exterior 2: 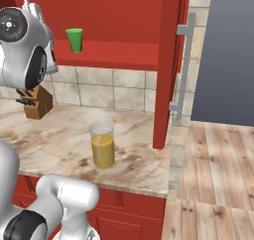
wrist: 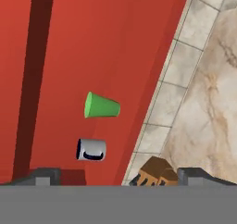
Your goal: There is a tray on the dining counter. Grab the cup, mug, and pitcher and place them on the tray. The pitcher may be placed next to the tray if it cannot fit the tray.
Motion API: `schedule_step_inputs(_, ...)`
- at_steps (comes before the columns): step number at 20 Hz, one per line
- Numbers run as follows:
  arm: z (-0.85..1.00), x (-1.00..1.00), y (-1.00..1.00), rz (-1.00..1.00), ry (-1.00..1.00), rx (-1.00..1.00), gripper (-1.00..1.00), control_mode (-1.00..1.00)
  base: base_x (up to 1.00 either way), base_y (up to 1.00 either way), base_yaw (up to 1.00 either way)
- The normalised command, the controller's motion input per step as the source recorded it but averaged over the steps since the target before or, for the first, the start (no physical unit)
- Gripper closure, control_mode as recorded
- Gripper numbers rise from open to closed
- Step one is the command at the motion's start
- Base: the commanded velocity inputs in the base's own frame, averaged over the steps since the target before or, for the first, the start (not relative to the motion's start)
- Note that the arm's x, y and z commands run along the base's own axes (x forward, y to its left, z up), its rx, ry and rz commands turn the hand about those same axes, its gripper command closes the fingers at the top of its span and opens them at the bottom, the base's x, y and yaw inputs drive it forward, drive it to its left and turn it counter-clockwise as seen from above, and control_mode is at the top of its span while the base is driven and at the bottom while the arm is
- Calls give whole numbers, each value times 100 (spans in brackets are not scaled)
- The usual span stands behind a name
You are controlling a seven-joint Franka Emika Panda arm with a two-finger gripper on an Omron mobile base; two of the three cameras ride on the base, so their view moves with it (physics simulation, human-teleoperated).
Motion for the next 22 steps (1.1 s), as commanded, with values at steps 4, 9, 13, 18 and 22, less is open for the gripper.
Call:
schedule_step_inputs(4, -1, 0, 15, 0, -2, 15, -100, -100, 0, 0, 0)
schedule_step_inputs(9, 0, 17, 19, 1, 0, 5, -100, -100, 0, 0, 0)
schedule_step_inputs(13, 0, 28, 1, 4, 7, 0, -100, -100, 0, 0, 0)
schedule_step_inputs(18, 0, 37, 0, 5, 9, 0, -100, -100, 0, 0, 0)
schedule_step_inputs(22, 0, 32, 0, 7, 10, 0, -100, -100, 0, 0, 0)
